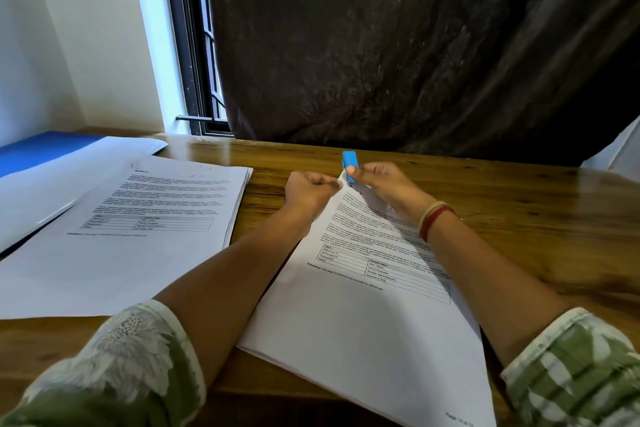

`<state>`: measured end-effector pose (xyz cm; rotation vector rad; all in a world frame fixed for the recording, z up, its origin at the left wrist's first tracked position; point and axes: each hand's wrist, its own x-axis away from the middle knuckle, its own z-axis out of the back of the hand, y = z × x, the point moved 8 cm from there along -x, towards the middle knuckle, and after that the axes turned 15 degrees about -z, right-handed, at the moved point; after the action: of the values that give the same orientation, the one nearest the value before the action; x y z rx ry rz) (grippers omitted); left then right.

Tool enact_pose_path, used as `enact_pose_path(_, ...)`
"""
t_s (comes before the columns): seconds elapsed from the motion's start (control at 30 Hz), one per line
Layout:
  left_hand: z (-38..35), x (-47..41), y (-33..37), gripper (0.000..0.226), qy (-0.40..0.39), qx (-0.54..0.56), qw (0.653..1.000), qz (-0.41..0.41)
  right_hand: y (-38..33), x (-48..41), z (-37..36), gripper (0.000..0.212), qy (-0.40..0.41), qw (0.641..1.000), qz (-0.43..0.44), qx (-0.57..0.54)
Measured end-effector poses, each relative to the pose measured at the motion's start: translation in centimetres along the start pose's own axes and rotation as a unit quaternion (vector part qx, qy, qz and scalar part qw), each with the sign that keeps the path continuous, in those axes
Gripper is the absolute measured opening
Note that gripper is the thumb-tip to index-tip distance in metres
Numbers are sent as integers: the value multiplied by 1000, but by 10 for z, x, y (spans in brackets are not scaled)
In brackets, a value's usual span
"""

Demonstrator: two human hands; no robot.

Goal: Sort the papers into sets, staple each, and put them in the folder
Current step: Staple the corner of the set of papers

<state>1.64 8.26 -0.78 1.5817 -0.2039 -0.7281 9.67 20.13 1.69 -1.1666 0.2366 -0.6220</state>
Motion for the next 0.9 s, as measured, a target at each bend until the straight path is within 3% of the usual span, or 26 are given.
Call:
enact_pose_path(0.67, 1, -3, 1, 6, -30, -76, 997, 6, 10, -7, -2, 36, -24, 999, -31, -10)
enact_pose_path(0.9, 1, -3, -1, 6, -47, -78, 996, 21, 8, -9, -4, 40, 8, 999, -34, 19)
